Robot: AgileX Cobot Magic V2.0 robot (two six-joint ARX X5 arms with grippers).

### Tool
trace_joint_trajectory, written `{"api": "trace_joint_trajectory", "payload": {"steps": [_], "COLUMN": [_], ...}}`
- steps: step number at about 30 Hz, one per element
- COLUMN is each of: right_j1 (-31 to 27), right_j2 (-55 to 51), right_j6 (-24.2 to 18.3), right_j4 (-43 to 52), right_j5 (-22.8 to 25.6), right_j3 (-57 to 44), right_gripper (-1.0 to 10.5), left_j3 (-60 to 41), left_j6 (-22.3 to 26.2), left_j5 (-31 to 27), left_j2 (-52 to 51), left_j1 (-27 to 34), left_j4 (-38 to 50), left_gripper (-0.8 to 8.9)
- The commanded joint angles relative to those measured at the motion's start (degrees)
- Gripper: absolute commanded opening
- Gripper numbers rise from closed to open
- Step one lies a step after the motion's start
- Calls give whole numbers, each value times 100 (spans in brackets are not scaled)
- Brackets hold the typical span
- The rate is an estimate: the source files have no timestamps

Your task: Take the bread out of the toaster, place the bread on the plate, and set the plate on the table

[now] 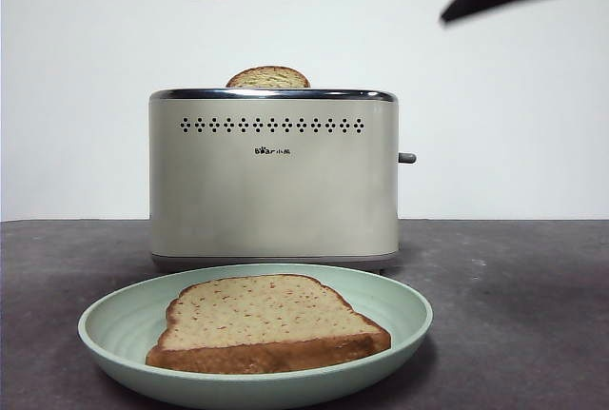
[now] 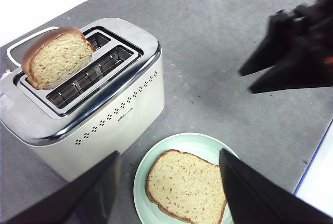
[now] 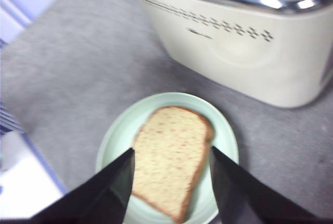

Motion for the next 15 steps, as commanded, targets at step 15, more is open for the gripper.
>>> {"api": "trace_joint_trajectory", "payload": {"steps": [15], "right_j1": [481], "right_j2": [-686], "right_j6": [-107], "right_j4": [-278], "right_j5": [258], "right_j3": [90], "right_gripper": [4], "left_j3": [142], "left_j6": [-92], "left_j5": [4], "left_j2": [44], "left_j1": [-57], "left_j4": [42], "left_gripper": [7]}}
